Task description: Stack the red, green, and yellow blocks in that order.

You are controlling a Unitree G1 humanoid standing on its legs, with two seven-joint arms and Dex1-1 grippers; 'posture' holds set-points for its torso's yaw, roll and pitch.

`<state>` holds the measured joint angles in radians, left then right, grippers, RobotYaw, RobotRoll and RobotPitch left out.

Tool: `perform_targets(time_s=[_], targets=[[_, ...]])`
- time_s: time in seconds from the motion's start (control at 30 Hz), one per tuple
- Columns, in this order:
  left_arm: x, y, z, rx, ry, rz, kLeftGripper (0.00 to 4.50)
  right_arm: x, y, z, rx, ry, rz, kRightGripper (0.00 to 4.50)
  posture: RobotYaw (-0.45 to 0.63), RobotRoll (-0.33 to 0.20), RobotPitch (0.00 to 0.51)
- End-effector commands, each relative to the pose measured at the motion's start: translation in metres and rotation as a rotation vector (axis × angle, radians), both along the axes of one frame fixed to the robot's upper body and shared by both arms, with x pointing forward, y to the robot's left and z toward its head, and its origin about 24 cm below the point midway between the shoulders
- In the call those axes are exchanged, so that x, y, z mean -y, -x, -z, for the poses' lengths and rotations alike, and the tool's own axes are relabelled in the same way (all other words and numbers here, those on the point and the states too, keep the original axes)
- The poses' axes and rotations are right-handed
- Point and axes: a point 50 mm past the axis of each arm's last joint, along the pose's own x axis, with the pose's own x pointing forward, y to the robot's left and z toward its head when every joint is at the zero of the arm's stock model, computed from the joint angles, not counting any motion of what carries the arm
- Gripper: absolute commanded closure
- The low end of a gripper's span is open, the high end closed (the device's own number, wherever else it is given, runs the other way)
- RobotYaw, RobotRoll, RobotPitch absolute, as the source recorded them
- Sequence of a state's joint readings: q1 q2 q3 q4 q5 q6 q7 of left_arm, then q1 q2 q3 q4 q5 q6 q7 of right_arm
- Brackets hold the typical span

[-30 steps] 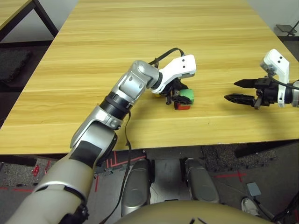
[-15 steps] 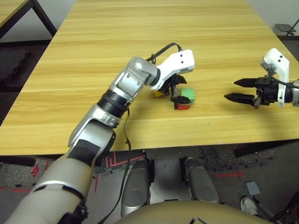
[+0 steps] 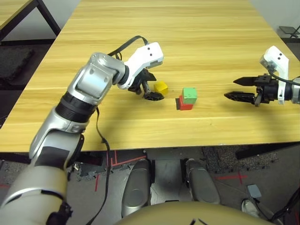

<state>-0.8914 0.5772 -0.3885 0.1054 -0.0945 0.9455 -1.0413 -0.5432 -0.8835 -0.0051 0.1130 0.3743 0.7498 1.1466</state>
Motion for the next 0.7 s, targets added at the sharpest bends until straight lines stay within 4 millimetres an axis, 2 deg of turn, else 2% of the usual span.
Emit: perform_targets(time_s=[0.03,0.17,0.53,0.63,0.7], targets=[[-0.001,-0.009,0.006,0.019,0.001,-0.065,0.04,-0.002,-0.001,-0.001,0.001,0.006,-0.011,0.00,0.10,-0.071,0.088],[0.002,-0.017,0.012,0.014,-0.005,-0.094,0.04,-0.005,0.000,-0.001,-0.001,-0.002,-0.013,0.00,0.09,-0.072,0.091],[0.013,-0.023,0.035,-0.035,-0.041,-0.063,0.04,-0.003,0.006,0.003,-0.009,-0.012,0.009,0.00,0.06,-0.059,0.102],[0.015,-0.024,0.039,-0.034,-0.030,-0.081,0.60,-0.002,0.008,0.005,-0.012,-0.013,0.017,0.00,0.06,-0.057,0.103],[0.015,-0.025,0.038,-0.028,-0.027,-0.082,1.25,-0.002,0.009,0.006,-0.015,-0.018,0.022,0.00,0.05,-0.056,0.102]])
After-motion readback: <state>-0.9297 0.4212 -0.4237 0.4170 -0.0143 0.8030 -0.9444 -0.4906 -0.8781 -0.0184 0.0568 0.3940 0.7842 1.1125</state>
